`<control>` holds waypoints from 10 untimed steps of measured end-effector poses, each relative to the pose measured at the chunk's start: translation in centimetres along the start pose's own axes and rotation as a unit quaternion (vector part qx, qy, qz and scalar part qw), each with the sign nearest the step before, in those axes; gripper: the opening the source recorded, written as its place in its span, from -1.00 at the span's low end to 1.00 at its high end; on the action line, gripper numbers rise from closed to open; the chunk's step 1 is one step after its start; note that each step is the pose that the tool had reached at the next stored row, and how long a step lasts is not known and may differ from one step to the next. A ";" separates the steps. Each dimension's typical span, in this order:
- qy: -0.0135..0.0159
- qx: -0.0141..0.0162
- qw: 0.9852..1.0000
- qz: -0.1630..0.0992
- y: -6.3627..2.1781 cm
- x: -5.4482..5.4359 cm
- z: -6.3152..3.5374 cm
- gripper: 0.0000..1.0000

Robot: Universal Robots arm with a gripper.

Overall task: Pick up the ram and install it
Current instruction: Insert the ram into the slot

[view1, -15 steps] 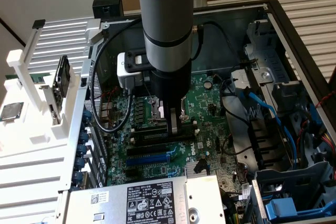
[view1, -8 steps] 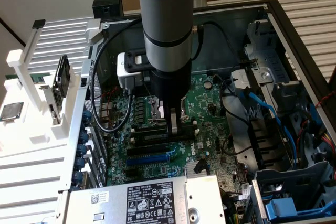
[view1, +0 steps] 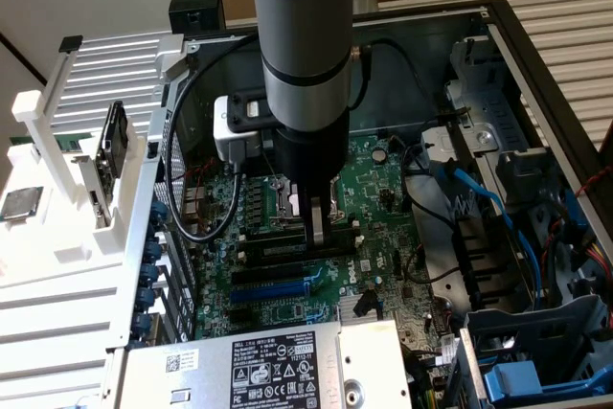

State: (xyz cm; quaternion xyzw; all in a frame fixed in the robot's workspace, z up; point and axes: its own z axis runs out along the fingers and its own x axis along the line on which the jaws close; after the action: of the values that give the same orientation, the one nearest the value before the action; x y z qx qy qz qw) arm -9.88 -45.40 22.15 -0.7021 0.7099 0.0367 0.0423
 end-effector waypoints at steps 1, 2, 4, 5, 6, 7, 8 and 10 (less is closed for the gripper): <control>0.000 0.000 1.000 0.000 0.00 0.0 -0.02 -0.56; 0.000 0.000 1.000 0.000 0.00 0.0 -0.06 -0.56; 0.000 0.000 1.000 0.000 0.00 0.0 -0.18 -0.56; 0.000 0.000 1.000 0.000 0.01 0.0 -0.26 -0.56; 0.000 0.000 1.000 0.000 0.03 0.0 -0.34 -0.56; 0.000 0.000 1.000 0.000 0.11 -0.1 -0.66 -0.56; 0.000 0.001 1.000 0.000 0.13 -0.1 -0.81 -0.56; 0.000 0.002 1.000 0.000 0.26 -0.2 -1.42 -0.56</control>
State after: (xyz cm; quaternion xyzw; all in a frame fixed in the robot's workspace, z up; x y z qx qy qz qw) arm -10.15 -45.40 23.58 -0.7021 0.7099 0.0356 0.0434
